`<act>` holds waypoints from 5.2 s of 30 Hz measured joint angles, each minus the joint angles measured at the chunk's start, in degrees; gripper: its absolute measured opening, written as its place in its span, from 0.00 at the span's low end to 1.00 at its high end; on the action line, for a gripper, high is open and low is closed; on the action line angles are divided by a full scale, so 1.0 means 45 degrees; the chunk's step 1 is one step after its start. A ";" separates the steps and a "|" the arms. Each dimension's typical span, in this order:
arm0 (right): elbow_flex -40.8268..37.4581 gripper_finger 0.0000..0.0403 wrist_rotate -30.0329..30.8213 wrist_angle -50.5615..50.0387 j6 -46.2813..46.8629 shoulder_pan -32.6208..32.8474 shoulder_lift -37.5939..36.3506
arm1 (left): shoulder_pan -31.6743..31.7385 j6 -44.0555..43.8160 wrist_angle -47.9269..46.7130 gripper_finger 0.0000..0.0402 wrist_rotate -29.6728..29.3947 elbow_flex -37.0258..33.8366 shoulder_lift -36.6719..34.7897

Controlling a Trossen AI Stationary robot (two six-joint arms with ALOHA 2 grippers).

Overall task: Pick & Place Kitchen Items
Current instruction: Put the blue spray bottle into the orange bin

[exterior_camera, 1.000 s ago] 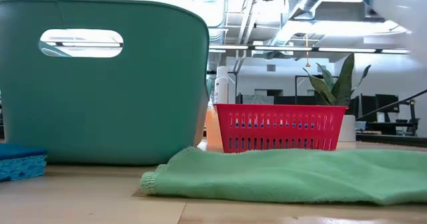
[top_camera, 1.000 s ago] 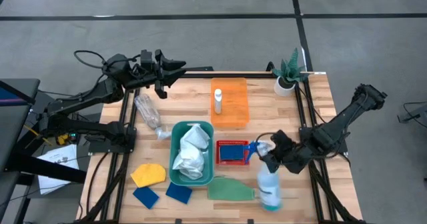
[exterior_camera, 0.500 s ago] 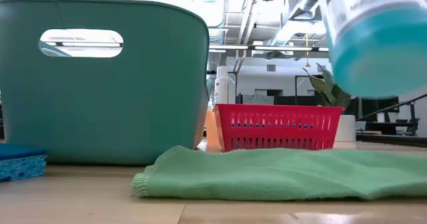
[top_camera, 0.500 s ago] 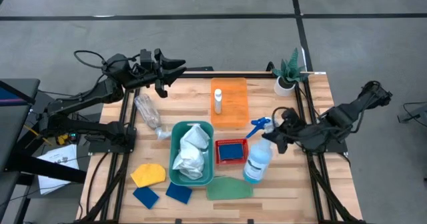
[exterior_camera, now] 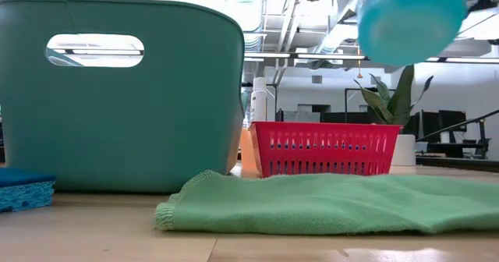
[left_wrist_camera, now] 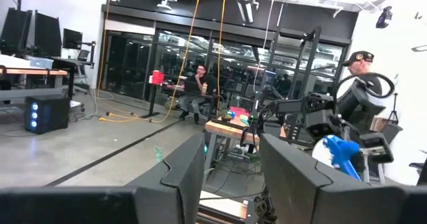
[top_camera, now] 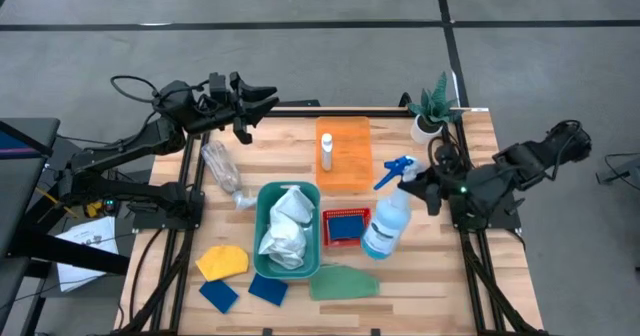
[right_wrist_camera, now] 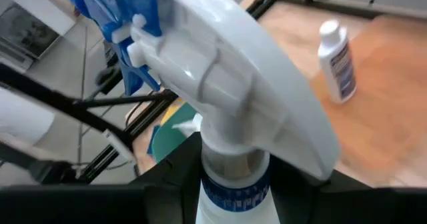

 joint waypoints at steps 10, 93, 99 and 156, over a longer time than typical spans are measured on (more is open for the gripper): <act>0.0199 0.32 0.0049 -0.0010 -0.1691 -0.1610 -0.0010 | 0.0000 -0.0010 -0.0005 0.35 -0.0105 0.0000 0.0000; 0.0330 0.32 -0.8373 0.7456 -1.2841 -1.3633 0.6161 | -0.0185 -0.0068 -0.0015 0.35 -0.0669 0.0000 0.0034; 0.0125 0.32 -0.8374 0.7791 -1.2818 -1.3623 0.6275 | -0.0180 -0.0061 -0.0016 0.35 -0.0669 -0.0003 0.0034; -0.1098 0.38 -0.8534 0.9189 -1.2252 -1.4017 0.7000 | -0.0181 0.0005 -0.0024 0.35 -0.0659 -0.0005 0.0034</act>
